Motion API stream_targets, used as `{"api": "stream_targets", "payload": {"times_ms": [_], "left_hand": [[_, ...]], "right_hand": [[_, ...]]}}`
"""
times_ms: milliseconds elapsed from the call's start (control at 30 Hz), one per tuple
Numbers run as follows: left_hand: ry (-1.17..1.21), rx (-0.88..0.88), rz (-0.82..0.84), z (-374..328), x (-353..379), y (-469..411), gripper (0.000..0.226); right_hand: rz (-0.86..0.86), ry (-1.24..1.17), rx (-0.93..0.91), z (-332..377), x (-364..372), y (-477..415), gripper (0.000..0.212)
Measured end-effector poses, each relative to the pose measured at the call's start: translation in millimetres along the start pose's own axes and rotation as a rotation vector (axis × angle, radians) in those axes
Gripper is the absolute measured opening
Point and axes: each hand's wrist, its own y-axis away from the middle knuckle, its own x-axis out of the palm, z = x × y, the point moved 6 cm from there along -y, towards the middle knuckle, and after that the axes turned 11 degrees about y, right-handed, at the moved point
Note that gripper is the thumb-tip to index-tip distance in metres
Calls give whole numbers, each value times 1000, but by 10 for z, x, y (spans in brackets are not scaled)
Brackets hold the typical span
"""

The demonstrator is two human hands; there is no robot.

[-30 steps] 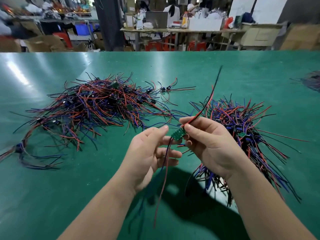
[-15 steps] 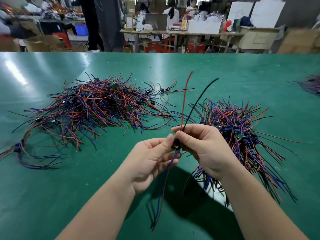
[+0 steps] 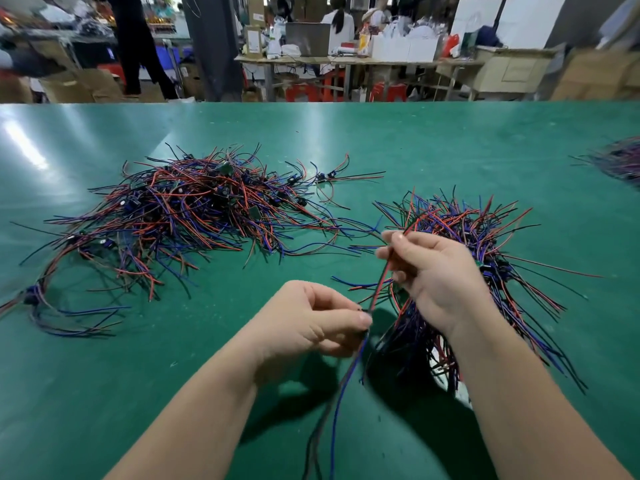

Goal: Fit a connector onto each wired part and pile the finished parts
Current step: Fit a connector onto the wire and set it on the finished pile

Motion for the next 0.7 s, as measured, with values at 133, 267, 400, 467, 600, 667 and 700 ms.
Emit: {"api": "stream_targets", "payload": {"times_ms": [133,267,400,467,600,667,700], "left_hand": [[-179,-113,221,119,125,86,11],[-353,-239,430,239,239,197,26],[-129,-37,369,32,187,158,35],[85,54,408,-139,140,170,32],[603,244,343,-377,-42,125,42],[744,291,267,-401,-108,98,45],[786,299,218,-402,-124,94,44]], "right_hand": [[-62,-117,28,38,-185,-43,11],[-97,-151,-9,61,-270,-67,14],[-140,-217,-16,63,-330,-122,24],[-163,-280,0,48,-350,-145,26],[-129,-321,-21,69,-293,-121,24],[2,-203,-31,60,-139,-63,11],[92,-92,-48,46,-37,-24,9]]}}
